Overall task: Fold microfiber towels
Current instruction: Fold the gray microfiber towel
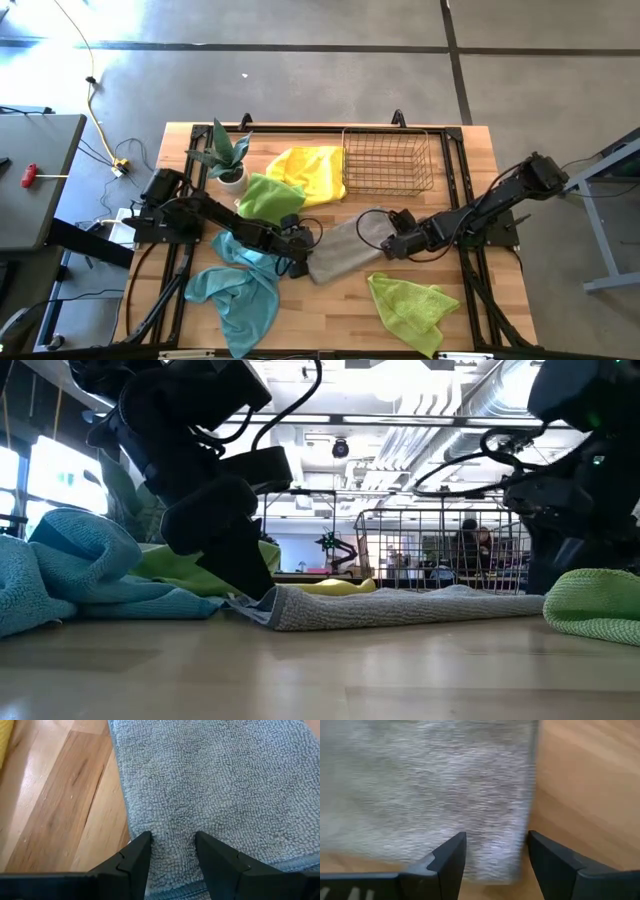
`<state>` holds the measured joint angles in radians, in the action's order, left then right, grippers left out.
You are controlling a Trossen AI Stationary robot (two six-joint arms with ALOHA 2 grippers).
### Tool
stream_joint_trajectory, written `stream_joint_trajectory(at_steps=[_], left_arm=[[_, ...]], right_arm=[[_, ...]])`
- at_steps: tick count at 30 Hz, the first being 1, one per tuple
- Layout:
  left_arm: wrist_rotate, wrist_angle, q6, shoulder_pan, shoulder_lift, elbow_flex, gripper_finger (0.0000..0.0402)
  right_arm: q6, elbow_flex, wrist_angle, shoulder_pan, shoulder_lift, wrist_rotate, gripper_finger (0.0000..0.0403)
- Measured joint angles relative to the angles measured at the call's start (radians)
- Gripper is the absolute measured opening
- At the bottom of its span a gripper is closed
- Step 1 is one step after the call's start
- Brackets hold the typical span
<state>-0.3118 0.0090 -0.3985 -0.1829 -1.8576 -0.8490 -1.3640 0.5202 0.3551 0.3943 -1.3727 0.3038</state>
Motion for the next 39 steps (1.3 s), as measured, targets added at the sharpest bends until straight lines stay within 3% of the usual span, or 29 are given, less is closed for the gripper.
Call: stream_joint_trajectory(at_steps=[4, 11, 19, 23, 34, 39], left_arm=[[0.000, 0.000, 0.000, 0.000, 0.000, 0.000, 0.0149], [-0.001, 0.017, 0.002, 0.001, -0.001, 0.002, 0.0149], [0.007, 0.013, 0.003, 0.001, 0.022, 0.003, 0.0149], [0.040, -0.004, 0.010, -0.004, 0.065, 0.002, 0.0149], [0.020, 0.006, 0.036, -0.038, 0.128, -0.003, 0.0149], [0.016, 0.008, 0.036, -0.043, 0.128, -0.003, 0.0149]], right_arm=[[0.001, 0.004, -0.074, 0.003, 0.000, -0.067, 0.0172], [0.016, 0.002, -0.094, 0.002, -0.002, -0.077, 0.0114], [0.075, 0.002, -0.071, 0.001, -0.002, -0.086, 0.0012], [0.086, 0.003, -0.041, 0.000, -0.002, -0.099, 0.0009], [0.082, 0.222, 0.528, -0.002, -0.002, -0.065, 0.0001], [0.086, 0.333, 0.602, -0.002, -0.002, -0.071, 0.0001]])
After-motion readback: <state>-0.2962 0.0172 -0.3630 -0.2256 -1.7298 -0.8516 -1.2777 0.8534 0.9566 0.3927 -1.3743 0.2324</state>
